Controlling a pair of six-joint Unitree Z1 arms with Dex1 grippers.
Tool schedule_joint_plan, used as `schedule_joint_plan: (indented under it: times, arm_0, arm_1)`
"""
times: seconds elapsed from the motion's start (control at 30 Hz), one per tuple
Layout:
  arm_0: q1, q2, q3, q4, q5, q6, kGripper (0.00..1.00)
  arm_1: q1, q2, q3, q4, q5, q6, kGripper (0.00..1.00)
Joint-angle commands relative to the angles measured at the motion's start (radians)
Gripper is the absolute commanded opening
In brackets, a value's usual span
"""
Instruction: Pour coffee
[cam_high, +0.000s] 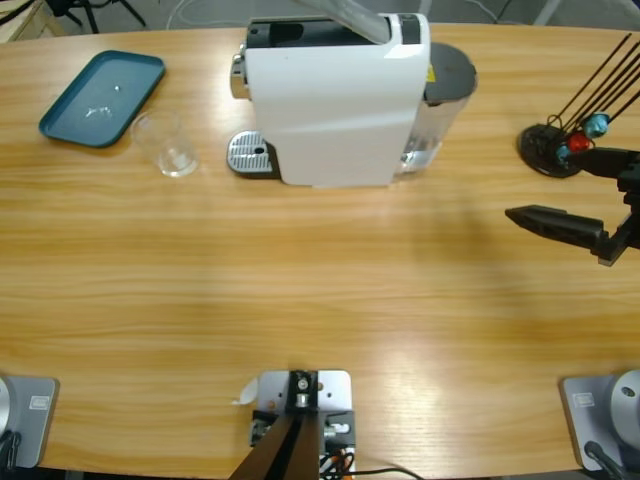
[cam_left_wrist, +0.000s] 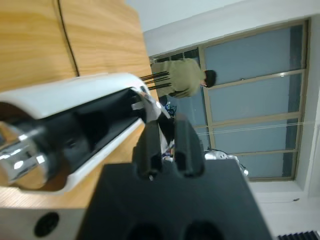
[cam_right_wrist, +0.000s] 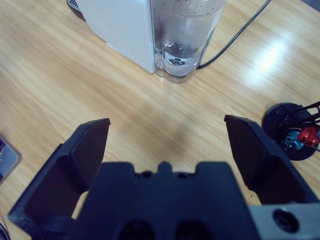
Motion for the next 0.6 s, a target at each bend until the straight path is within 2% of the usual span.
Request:
schedule_joint_plan:
  times: [0.03,0.1,0.23,0.33,0.43,0.5,0.57,0.6]
  arm_0:
    - [-0.013,-0.144,-0.012,0.132,0.151,0.119,0.776]
    - [-0.013,-0.170,0.017,0.136,0.211,0.155,0.925]
    - [-0.006,-0.218,0.092,0.172,0.317,0.247,0.950]
    - [-0.033,-0.351,0.076,0.462,0.587,0.484,0.950]
    - [-0.111,-0.458,0.026,0.761,1.012,0.725,0.951]
    - [-0.132,-0.524,0.076,0.815,1.201,0.811,0.950]
    - [-0.132,-0.624,0.179,0.810,1.259,0.851,0.955]
    - [-0.132,-0.664,0.219,0.806,1.262,0.866,0.962]
  arm_1:
    - [-0.005,-0.018,0.039,-0.008,-0.016,-0.005,1.000]
    - [-0.005,-0.017,0.039,-0.008,-0.016,-0.005,1.000]
    - [-0.005,-0.019,0.041,-0.007,-0.016,-0.005,1.000]
    - [-0.005,-0.024,0.040,-0.007,-0.019,-0.005,1.000]
    - [-0.005,-0.054,0.026,0.026,-0.060,0.006,1.000]
    - [-0.005,-0.079,0.006,0.075,-0.128,0.052,1.000]
    - [-0.037,-0.090,-0.015,0.125,-0.191,0.102,1.000]
    - [-0.090,-0.095,-0.025,0.143,-0.200,0.116,0.998]
